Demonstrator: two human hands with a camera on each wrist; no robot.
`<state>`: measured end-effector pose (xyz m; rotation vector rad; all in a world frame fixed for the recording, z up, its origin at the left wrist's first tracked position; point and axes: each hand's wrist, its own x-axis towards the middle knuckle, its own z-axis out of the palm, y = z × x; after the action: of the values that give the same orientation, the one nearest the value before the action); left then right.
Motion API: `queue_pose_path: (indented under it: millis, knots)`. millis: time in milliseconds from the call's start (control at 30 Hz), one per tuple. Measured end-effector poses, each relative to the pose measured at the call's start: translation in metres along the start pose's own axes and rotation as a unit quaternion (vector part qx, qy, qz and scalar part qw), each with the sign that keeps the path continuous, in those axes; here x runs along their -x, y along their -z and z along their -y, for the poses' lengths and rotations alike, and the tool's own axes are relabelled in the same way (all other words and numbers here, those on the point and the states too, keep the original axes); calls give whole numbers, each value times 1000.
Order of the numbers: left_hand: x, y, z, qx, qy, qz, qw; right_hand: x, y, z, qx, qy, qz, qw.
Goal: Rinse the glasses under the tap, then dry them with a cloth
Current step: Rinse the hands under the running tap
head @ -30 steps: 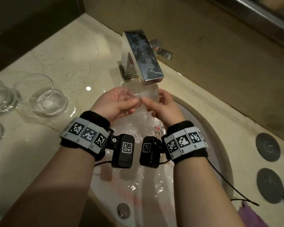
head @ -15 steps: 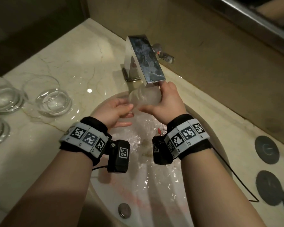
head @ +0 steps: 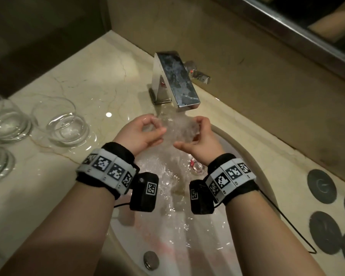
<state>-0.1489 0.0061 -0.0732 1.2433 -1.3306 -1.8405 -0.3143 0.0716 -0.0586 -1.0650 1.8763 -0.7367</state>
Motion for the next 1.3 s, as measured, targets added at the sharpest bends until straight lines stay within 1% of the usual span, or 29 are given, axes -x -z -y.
queue_pose_path:
  millis: [67, 100, 167, 200, 267, 367, 467, 633, 767, 900, 1067, 1167, 1300]
  knots:
    - [-2, -2, -3, -136, -49, -17, 989, -1, 1, -3, -21, -4, 7, 1000]
    - [-1, -4, -5, -184, -64, -21, 981, -2, 0, -4, -31, -6, 20, 999]
    - [1, -10, -8, -232, -92, -12, 968, -4, -4, -7, -38, -7, 46, 998]
    - [1, -13, -9, -248, -101, -4, 964, -6, -7, -10, -33, -6, 47, 998]
    - [3, -16, -7, -238, -112, 7, 965, -9, -11, -16, -26, -1, 27, 999]
    - [2, -15, -4, -169, -99, 10, 981, -10, -13, -21, -26, 10, 14, 1000]
    - [1, -13, 0, -162, -105, 22, 981, -10, -13, -23, -45, 13, 21, 999]
    - [1, -13, 0, -141, -121, 17, 982, -12, -15, -27, -49, 39, 6, 998]
    - [-1, -14, -2, -157, -132, 10, 979, -14, -16, -29, -75, 45, 7, 996]
    - [-3, -12, -4, -199, -125, -2, 972, -16, -16, -30, -69, 50, 10, 996]
    - [1, -13, -4, -230, -145, -22, 962, -16, -15, -33, -60, 57, 5, 997]
    - [1, -13, -4, -237, -150, -18, 960, -16, -15, -35, -61, 56, 4, 997]
    - [1, -13, -5, -264, -139, -7, 955, -17, -15, -36, -60, 55, 11, 997]
